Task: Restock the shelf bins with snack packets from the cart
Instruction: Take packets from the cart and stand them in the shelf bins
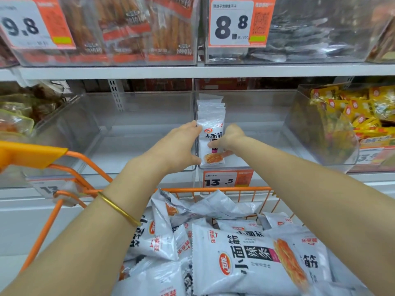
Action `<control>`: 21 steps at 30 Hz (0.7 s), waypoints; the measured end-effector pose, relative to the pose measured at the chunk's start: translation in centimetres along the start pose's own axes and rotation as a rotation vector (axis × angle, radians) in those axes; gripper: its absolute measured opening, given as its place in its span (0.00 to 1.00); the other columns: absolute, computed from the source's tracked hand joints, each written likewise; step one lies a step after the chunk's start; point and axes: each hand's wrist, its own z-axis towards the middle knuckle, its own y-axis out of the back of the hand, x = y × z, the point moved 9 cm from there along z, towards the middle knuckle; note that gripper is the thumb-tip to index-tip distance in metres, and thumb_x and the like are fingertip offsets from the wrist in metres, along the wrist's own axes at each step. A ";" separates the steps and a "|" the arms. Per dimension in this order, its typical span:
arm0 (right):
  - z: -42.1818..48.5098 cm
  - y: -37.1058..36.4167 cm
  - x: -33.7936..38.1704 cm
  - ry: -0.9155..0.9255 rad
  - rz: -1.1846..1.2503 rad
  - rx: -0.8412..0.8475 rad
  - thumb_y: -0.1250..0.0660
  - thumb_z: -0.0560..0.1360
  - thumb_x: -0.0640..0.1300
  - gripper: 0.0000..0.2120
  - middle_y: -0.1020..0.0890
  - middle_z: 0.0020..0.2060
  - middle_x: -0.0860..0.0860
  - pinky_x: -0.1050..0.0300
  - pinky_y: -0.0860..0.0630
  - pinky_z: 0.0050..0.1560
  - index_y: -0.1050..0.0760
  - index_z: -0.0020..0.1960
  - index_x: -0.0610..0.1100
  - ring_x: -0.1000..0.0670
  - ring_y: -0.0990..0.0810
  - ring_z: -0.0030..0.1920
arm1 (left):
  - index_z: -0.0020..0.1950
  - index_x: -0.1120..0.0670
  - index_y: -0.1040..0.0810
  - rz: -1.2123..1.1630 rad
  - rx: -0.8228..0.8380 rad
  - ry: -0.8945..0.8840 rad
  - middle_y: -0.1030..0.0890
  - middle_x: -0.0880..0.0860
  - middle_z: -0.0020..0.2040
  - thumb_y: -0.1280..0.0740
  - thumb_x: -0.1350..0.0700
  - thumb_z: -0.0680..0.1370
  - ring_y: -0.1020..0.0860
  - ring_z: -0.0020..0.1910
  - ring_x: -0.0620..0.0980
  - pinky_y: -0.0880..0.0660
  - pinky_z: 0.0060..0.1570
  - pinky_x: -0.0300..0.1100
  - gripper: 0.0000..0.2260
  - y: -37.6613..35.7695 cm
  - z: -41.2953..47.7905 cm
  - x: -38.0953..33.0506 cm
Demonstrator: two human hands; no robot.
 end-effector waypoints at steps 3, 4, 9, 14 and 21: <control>-0.8 0.7 0.1 0.005 -0.059 0.004 0.25 0.69 0.41 0.18 0.22 0.49 0.42 0.50 0.18 0.48 0.33 0.48 0.39 0.43 0.18 0.46 | 0.77 0.53 0.47 -0.005 0.002 0.013 0.49 0.49 0.78 0.30 0.55 0.74 0.48 0.75 0.48 0.48 0.69 0.37 0.36 -0.1 0.1 0.3; -1.3 1.3 0.3 0.017 -0.080 -0.002 0.25 0.69 0.41 0.18 0.23 0.49 0.42 0.50 0.19 0.48 0.33 0.50 0.38 0.44 0.20 0.45 | 0.77 0.52 0.48 -0.013 0.005 0.022 0.50 0.49 0.78 0.30 0.55 0.75 0.49 0.76 0.47 0.48 0.70 0.37 0.36 -0.2 0.1 0.4; -7.2 4.4 4.4 0.331 -0.231 0.012 0.29 0.72 0.39 0.07 0.21 0.43 0.43 0.54 0.19 0.36 0.27 0.42 0.41 0.48 0.20 0.38 | 0.77 0.52 0.48 -0.042 0.033 0.040 0.51 0.49 0.78 0.31 0.55 0.76 0.50 0.76 0.46 0.50 0.70 0.37 0.35 -0.4 0.1 0.7; -15.7 0.9 3.1 0.466 -0.437 0.466 0.28 0.71 0.52 0.11 0.18 0.37 0.49 0.65 0.23 0.32 0.19 0.46 0.44 0.55 0.22 0.33 | 0.76 0.53 0.45 -0.050 0.039 0.041 0.48 0.50 0.77 0.33 0.54 0.77 0.48 0.75 0.47 0.49 0.70 0.39 0.32 0.1 0.1 0.7; -15.6 1.0 2.7 0.639 -0.565 0.239 0.29 0.72 0.42 0.12 0.30 0.28 0.53 0.68 0.35 0.31 0.28 0.33 0.44 0.55 0.32 0.29 | 0.60 0.53 0.23 -0.216 -0.028 -0.011 0.22 0.50 0.58 0.32 0.53 0.76 0.24 0.55 0.46 0.30 0.56 0.38 0.13 3.2 0.0 -1.5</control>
